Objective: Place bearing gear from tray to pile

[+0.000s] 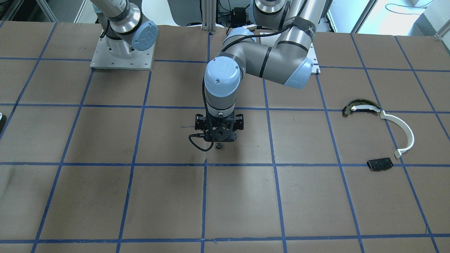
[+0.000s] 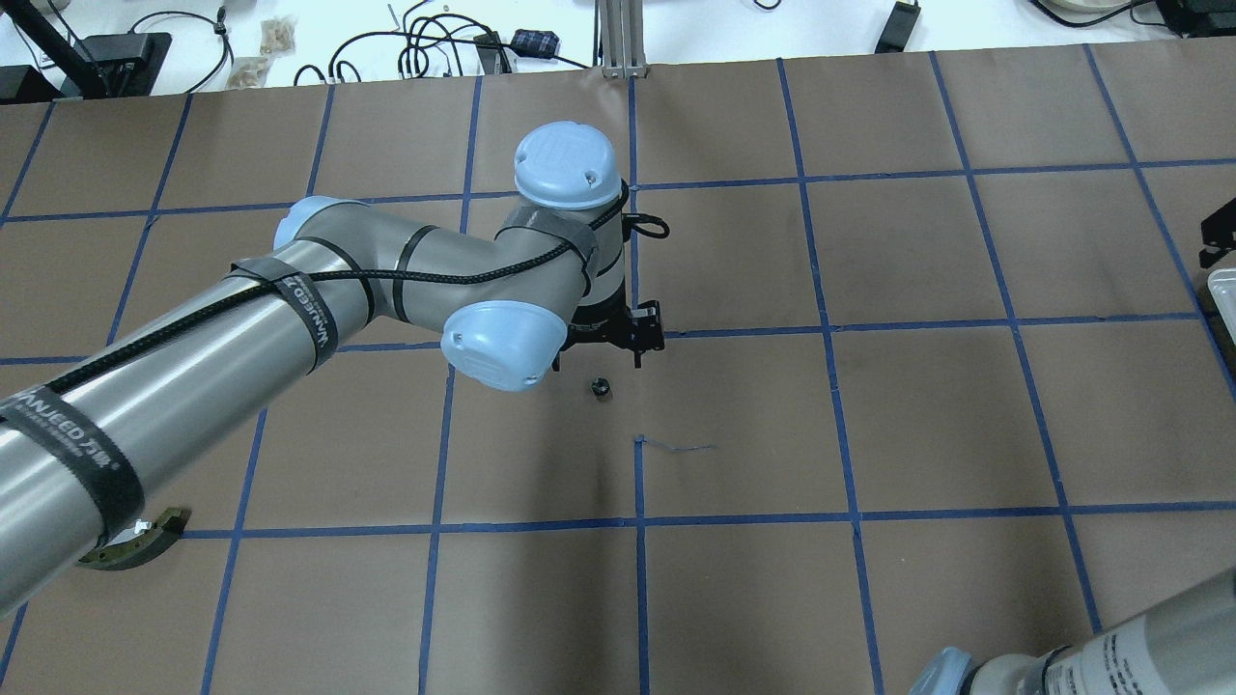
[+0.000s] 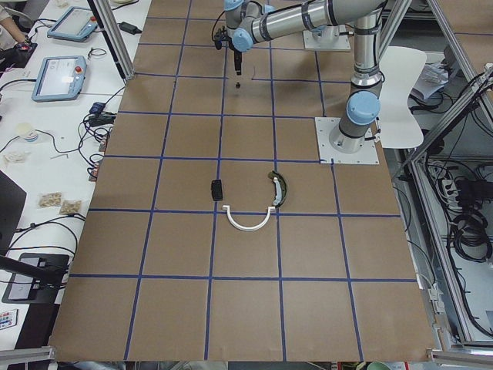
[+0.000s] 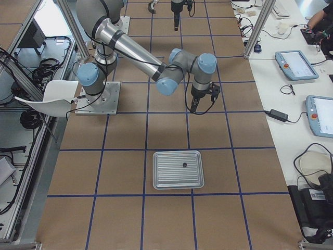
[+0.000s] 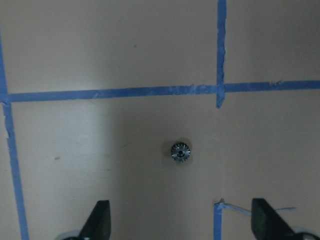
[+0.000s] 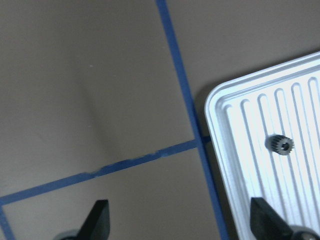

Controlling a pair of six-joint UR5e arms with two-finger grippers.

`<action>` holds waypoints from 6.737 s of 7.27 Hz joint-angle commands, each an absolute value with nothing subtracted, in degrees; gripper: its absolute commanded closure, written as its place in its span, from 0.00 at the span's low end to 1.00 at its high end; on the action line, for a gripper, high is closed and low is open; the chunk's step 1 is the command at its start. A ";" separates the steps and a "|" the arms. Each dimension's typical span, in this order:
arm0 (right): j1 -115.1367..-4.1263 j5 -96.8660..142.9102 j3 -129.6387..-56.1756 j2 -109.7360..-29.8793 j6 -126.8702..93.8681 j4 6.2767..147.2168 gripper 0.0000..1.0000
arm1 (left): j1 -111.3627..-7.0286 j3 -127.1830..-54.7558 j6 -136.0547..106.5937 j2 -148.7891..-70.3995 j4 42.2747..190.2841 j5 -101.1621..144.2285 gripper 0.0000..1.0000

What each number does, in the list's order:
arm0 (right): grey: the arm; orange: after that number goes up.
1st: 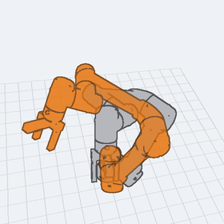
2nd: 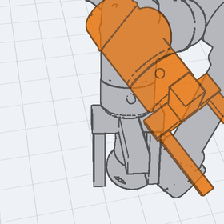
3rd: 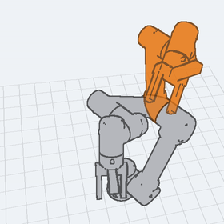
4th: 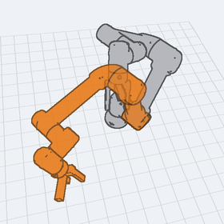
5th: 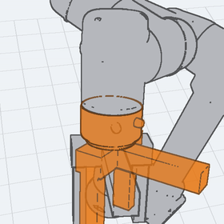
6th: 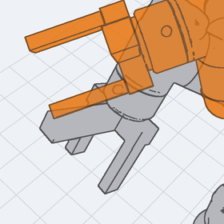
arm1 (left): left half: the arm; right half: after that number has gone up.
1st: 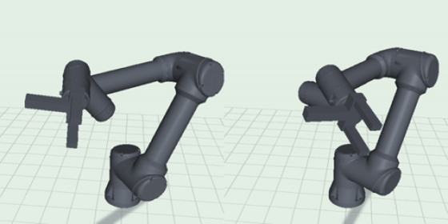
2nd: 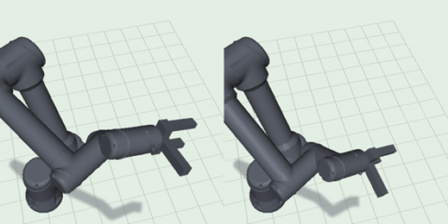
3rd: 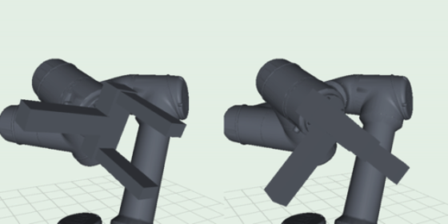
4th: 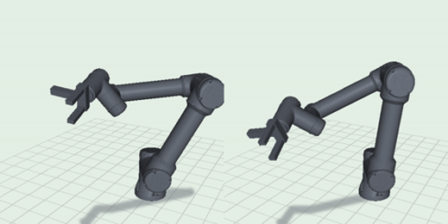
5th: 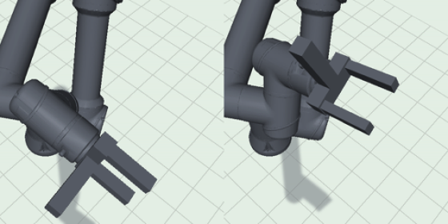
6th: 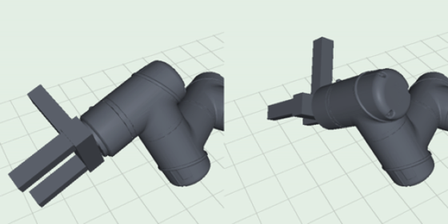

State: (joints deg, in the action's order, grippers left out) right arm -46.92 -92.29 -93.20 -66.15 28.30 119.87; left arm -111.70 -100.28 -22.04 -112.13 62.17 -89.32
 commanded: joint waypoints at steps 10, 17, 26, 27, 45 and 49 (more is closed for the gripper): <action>-39.73 -91.41 -84.73 -51.59 38.94 122.34 0.44 | -109.86 -102.22 -20.48 -118.04 57.66 -88.95 0.12; -40.34 -91.76 -82.89 -55.61 38.85 116.40 1.00 | -109.86 -101.43 -19.52 -118.31 56.16 -89.38 1.00; -96.53 -79.22 -84.99 -65.74 -29.20 102.56 1.00 | -63.61 -107.31 41.33 -102.82 69.80 -94.93 1.00; -100.59 -79.02 -85.08 -65.66 -34.05 102.74 1.00 | -59.20 -107.58 43.57 -103.88 69.18 -92.75 1.00; -82.00 -86.03 -91.94 -85.22 -9.95 98.28 0.00 | -103.13 -101.68 -12.95 -106.95 61.72 -88.24 0.05; -82.18 -86.57 -92.81 -87.18 -10.28 93.79 0.00 | -111.69 -101.87 -27.81 -116.69 52.32 -88.68 0.06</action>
State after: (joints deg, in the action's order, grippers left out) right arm -82.03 -86.47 -92.77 -86.63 -9.75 94.85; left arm -109.10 -101.88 -22.03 -113.48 55.51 -88.67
